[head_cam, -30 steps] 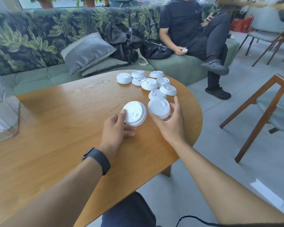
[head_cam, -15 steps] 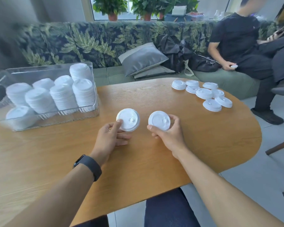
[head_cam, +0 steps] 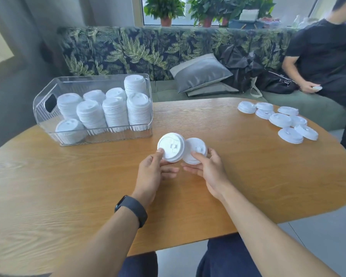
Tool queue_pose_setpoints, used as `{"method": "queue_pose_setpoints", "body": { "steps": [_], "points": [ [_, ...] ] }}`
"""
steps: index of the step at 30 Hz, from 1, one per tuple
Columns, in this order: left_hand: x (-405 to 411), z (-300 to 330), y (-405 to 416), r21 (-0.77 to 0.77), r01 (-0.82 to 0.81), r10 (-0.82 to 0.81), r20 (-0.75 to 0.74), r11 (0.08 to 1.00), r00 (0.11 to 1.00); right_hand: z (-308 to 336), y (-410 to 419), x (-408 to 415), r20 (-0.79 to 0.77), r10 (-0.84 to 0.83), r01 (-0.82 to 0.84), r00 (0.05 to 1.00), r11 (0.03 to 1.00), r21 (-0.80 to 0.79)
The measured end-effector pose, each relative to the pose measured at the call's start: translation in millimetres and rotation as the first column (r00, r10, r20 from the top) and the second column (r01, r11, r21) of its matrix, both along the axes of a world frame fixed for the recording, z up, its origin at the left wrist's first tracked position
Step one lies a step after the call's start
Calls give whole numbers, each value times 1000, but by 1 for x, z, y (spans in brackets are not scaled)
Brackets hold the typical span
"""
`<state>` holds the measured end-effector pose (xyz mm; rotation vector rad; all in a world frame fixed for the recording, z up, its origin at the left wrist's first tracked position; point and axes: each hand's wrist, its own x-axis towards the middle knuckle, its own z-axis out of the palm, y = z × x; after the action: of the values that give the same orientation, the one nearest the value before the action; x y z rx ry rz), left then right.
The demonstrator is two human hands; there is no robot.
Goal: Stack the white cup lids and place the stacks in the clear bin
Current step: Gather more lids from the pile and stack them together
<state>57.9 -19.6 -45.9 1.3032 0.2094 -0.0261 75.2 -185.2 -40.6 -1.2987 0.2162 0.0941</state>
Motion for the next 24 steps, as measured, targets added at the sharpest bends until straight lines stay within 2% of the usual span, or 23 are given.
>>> {"method": "queue_pose_setpoints", "body": {
  "steps": [13,19,24],
  "points": [
    [-1,-4,-10,161,-45,42,21,986,999,-8,-12,1,44,76,-81,996,991,104],
    [-3,-5,-12,182,-58,52,34,982,998,-12,-9,4,48,73,-78,996,992,101],
    [-3,-5,-15,184,-54,50,29,981,998,-9,-11,2,29,140,-142,990,980,140]
  ]
}}
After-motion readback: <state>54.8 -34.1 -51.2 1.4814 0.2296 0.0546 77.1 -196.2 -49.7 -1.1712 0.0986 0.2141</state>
